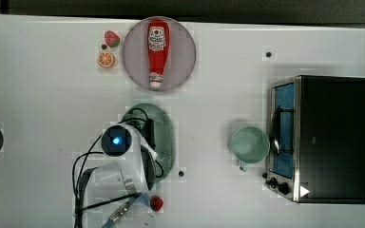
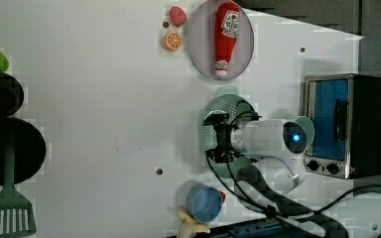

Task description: Drag strainer right to left.

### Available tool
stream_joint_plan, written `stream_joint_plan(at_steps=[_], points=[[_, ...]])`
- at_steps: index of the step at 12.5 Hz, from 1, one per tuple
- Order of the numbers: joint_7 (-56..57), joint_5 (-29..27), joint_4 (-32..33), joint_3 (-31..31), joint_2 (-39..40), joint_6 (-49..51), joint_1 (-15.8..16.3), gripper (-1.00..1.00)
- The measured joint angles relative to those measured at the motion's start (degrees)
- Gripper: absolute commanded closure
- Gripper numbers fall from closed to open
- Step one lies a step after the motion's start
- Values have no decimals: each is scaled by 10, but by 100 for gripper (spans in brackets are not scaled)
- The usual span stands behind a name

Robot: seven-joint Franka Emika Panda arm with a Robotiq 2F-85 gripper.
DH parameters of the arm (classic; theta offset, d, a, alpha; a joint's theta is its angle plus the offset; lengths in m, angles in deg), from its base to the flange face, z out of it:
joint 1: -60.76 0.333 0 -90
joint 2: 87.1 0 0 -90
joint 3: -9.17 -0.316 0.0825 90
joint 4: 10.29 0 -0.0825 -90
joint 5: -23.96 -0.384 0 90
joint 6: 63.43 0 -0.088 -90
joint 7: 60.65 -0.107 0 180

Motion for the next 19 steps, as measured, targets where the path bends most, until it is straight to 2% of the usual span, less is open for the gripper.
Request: stream_joint_plan(at_steps=[2,4,8,11,15,19], points=[[-6,-1,-3,1,6,0,24,-100],[-19,-10,-24,-9,16,17,34,-100],[-26,-65,-107,7,55,42,77,-100],[-31,-95,-135,-2,63,37,96,-100],[-75,-92,-147,0,68,41,133,-100],[-107,-91,-190,3,85,62,171,-100]])
